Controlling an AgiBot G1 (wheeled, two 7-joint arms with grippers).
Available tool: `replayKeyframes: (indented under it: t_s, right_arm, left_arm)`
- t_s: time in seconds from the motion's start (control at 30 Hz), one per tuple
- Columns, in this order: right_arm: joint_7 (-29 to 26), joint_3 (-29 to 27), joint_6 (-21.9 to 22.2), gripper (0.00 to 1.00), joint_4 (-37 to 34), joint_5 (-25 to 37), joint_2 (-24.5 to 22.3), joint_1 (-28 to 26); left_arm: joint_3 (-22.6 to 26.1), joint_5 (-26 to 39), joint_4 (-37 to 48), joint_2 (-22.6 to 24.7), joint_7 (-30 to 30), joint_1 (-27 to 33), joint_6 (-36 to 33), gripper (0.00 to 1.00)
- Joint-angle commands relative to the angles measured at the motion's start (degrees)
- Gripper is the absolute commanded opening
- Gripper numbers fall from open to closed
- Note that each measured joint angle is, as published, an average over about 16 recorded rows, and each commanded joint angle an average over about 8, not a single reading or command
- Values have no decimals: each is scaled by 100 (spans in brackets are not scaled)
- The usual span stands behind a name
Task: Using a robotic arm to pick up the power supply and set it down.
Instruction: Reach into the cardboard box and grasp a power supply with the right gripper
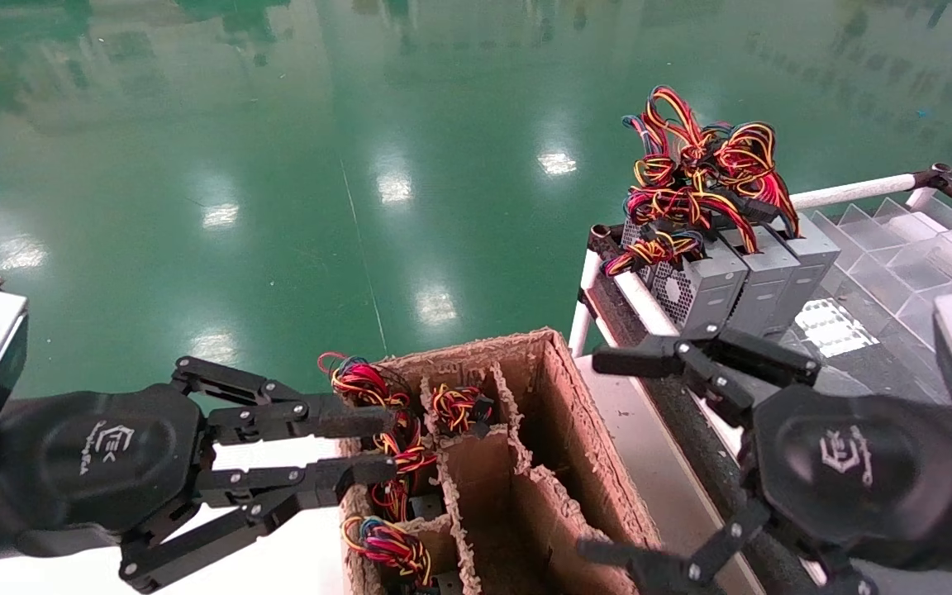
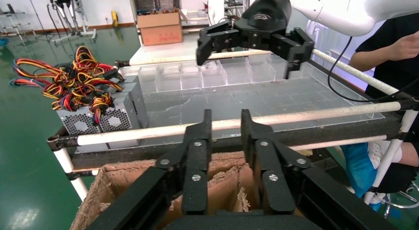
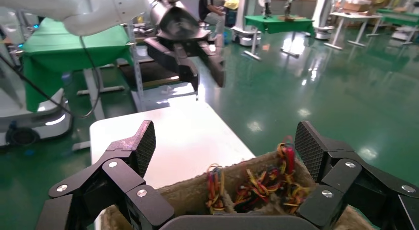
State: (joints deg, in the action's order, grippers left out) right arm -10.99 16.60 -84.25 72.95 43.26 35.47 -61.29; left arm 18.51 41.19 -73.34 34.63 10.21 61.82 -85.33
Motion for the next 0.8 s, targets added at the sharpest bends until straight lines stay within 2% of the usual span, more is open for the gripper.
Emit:
replayKeyframes:
  t_s: [0.03, 0.4, 0.57, 0.8]
  right_arm:
    - [4, 8, 28, 100, -20, 25, 7, 10]
    - [-306, 478, 564, 100, -28, 905, 279, 36]
    - [-386, 730, 816, 100, 64, 1337, 554, 38]
    - [-345, 913, 1164, 100, 167, 1615, 1008, 80]
  left_arm:
    - [0, 0, 1, 0, 0, 0, 0, 100]
    - [4, -2, 3, -1, -2, 2, 0, 100]
    - [6, -3, 3, -1, -3, 3, 0, 100]
    - [8, -4, 3, -2, -4, 3, 1, 100]
